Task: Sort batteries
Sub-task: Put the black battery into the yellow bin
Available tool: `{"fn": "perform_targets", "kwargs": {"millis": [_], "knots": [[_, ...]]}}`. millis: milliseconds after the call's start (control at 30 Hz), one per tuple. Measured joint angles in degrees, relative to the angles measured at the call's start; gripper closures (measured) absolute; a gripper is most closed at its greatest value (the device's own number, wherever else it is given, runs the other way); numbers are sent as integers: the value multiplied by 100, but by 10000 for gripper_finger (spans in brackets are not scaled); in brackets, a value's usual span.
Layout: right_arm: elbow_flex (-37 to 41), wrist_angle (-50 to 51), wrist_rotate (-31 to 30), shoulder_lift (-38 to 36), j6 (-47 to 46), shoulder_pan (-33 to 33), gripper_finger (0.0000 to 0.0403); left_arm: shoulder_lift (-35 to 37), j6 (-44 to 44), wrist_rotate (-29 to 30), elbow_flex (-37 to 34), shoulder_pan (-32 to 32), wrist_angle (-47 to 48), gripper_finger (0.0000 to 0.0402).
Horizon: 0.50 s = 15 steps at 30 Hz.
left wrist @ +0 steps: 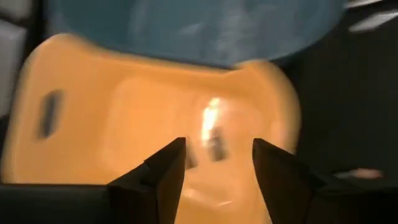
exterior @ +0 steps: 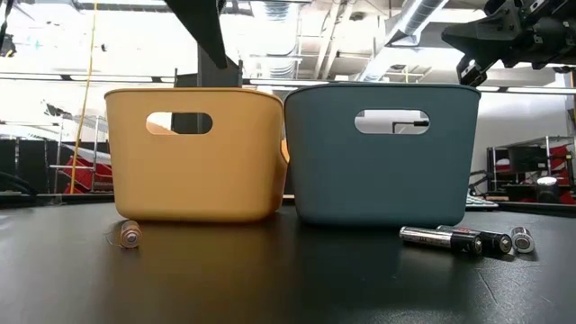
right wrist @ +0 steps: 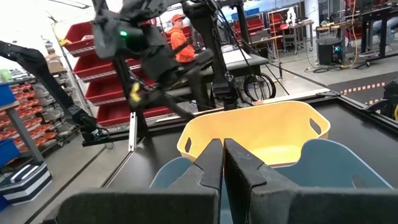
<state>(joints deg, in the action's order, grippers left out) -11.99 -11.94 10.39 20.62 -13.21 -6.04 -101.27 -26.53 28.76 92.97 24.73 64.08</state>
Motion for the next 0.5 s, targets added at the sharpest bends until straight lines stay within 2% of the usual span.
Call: {"fn": "perform_targets", "kwargs": {"millis": [233, 333, 500], "knots": [[0, -2, 0, -2, -7, 0, 369, 1, 1234, -477, -288, 1048, -1607, 238], [0, -2, 0, 0, -7, 0, 369, -127, 1214, -664, -510, 1253, -2195, 249], [0, -53, 0, 0, -8, 0, 369, -748, 1039, -928, -595, 1306, -2339, 263]]}}
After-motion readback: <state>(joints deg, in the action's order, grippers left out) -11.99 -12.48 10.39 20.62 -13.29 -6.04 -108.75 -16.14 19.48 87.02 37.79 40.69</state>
